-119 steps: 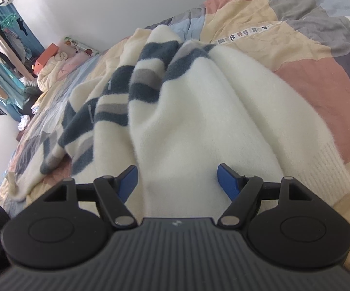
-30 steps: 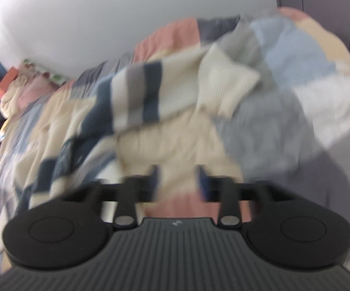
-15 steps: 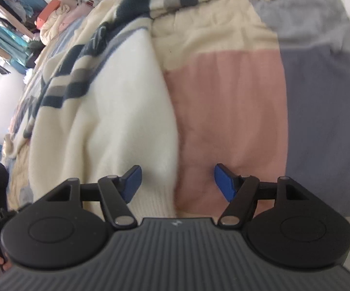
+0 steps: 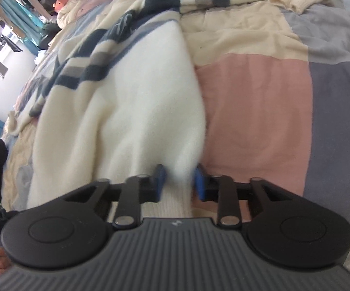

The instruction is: Fold large clothes

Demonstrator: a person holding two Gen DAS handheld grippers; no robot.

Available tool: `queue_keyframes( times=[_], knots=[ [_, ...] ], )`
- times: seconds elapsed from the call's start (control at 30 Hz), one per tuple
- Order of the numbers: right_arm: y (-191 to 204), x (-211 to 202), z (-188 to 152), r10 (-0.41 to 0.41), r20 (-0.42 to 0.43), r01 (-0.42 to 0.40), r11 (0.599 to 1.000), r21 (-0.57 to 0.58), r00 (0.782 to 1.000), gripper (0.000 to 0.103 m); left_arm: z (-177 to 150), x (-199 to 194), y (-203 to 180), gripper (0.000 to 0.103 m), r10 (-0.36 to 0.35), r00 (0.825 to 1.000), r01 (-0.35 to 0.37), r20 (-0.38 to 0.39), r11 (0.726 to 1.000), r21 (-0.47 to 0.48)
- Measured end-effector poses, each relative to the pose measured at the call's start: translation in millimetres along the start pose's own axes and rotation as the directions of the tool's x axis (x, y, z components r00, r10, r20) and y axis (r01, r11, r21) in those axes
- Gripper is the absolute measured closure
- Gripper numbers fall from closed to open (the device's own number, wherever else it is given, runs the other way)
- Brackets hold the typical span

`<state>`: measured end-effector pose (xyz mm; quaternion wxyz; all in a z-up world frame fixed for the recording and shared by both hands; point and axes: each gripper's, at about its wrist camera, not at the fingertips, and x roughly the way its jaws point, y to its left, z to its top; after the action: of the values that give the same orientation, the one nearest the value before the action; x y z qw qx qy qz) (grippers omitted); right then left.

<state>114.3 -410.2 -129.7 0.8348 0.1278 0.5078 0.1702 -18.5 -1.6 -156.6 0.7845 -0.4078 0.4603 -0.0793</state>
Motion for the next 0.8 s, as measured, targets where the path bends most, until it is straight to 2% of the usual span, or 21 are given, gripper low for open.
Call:
queue_keyframes(
  times=[0.1,0.23,0.3,0.37,0.5,0.63,0.8],
  knots=[
    [9.7,-15.6,1.5,0.012,0.031,-0.01,0.999,-0.05,0.999,0.092,14.0,-20.9,-1.6,0.091,-0.044,0.997,0.045,0.064,0.999,-0.021],
    [37.3,-48.3,5.7,0.021,0.079,-0.011,0.991,-0.131,0.997,0.093,36.5,-70.7,-13.0,0.092,-0.118,0.979,0.12,0.166,0.993,-0.003],
    [51.1,-64.5,11.4,0.034,0.082,-0.021,0.988,-0.151,0.996,0.093,45.6,-97.6,-16.8,0.092,-0.162,0.968,0.166,0.192,0.986,-0.005],
    [67.9,-79.2,16.2,0.056,0.066,-0.044,0.984,-0.172,0.996,0.093,51.8,-119.8,-23.0,0.092,-0.161,0.961,0.162,0.226,0.987,0.014],
    [107.7,-103.8,28.2,0.056,0.053,-0.04,0.965,-0.259,0.997,0.093,73.7,-152.1,-22.0,0.094,-0.184,0.95,0.201,0.251,0.979,-0.043],
    [139.7,-127.6,38.2,0.047,0.06,-0.026,0.947,-0.32,0.997,0.093,85.7,-175.5,-21.7,0.094,-0.147,0.951,0.162,0.271,0.986,-0.034],
    [140.6,-118.4,25.9,-0.007,-0.025,-0.001,0.952,-0.307,1.0,0.093,74.3,-170.0,-9.2,0.094,-0.038,0.98,0.037,0.196,0.999,0.006]
  ],
)
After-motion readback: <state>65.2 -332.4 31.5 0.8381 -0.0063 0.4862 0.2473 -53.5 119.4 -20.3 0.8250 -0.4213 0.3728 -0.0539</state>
